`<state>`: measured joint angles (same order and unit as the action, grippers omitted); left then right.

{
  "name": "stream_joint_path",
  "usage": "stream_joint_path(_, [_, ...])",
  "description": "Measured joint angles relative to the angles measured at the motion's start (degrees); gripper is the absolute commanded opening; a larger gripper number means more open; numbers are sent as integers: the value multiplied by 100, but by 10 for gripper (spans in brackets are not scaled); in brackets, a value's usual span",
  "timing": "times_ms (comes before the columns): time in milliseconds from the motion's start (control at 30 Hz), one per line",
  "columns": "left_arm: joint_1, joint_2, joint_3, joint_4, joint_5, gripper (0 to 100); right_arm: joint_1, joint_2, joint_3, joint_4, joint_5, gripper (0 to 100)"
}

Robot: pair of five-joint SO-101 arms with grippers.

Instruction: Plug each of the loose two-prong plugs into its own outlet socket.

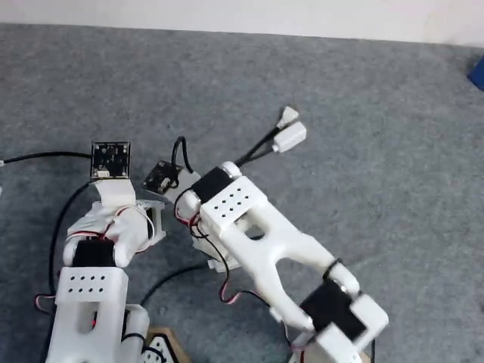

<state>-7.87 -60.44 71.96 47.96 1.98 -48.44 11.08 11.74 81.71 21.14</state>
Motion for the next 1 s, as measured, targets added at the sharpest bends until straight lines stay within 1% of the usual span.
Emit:
stream_joint_path(333, [0, 0, 0, 0, 0, 463, -26, 580, -70, -352, 0, 8])
stream_joint_path(433, [0, 0, 0, 0, 0, 463, -26, 589, -149, -334, -79, 13])
stream_joint_path(500, [0, 0, 0, 0, 0, 463, -26, 501, -255, -141, -149, 26])
stream_joint_path(567, [0, 0, 0, 0, 0, 463, -26, 352, -404, 193, -185, 77])
stream_joint_path(667, [0, 0, 0, 0, 0, 463, -62, 193, -686, 774, -211, 192])
stream_joint_path(800, [0, 0, 26, 0, 0, 464, -53, 149, -949, 1468, -26, 313])
stream_joint_path(867, [0, 0, 97, 0, 0, 464, -62, 79, -1169, 1679, 26, 334])
stream_joint_path(1000, [0, 0, 123, 0, 0, 464, 18, -202, -1732, 1793, 44, 336])
